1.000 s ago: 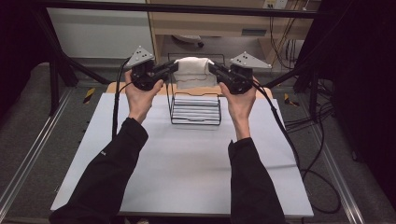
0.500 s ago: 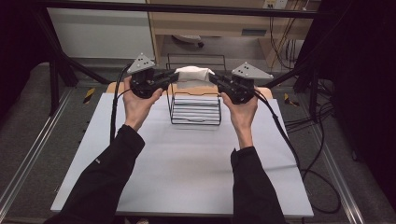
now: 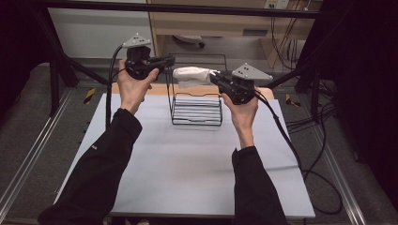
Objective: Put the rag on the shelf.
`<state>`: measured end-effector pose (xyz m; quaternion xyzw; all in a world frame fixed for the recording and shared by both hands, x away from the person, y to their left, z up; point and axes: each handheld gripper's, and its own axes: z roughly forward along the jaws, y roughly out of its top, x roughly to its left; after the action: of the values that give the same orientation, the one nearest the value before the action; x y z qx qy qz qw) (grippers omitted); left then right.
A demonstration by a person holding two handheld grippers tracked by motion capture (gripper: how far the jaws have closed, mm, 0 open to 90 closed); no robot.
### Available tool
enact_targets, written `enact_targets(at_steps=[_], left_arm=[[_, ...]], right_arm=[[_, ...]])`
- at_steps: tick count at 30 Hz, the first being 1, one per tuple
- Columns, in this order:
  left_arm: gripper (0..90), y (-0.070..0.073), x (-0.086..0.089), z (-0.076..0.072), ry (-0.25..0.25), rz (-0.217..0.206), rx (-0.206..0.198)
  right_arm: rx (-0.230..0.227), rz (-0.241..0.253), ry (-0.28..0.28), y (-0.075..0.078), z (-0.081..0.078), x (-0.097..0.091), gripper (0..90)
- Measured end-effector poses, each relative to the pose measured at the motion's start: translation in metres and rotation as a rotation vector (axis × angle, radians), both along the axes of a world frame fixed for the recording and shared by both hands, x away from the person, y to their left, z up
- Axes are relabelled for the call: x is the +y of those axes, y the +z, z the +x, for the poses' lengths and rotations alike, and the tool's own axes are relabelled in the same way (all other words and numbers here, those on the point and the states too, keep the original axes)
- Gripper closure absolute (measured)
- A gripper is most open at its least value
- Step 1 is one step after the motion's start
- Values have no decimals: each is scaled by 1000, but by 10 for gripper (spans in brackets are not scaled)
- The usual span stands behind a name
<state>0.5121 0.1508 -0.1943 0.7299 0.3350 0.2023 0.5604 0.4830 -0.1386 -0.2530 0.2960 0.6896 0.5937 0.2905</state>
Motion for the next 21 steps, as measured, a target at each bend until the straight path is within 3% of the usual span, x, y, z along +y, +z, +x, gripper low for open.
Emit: enact_targets(at_steps=[9, 13, 21], left_arm=[[895, -11, -15, 1, -47, 50, 69], [897, -19, -15, -6, -65, 79, 68], [898, -38, -15, -9, -66, 82, 51]], right_arm=[[-3, -18, -4, -5, 1, 0, 820], [-1, -16, 0, -4, 0, -1, 812], [15, -27, 5, -4, -2, -1, 771]])
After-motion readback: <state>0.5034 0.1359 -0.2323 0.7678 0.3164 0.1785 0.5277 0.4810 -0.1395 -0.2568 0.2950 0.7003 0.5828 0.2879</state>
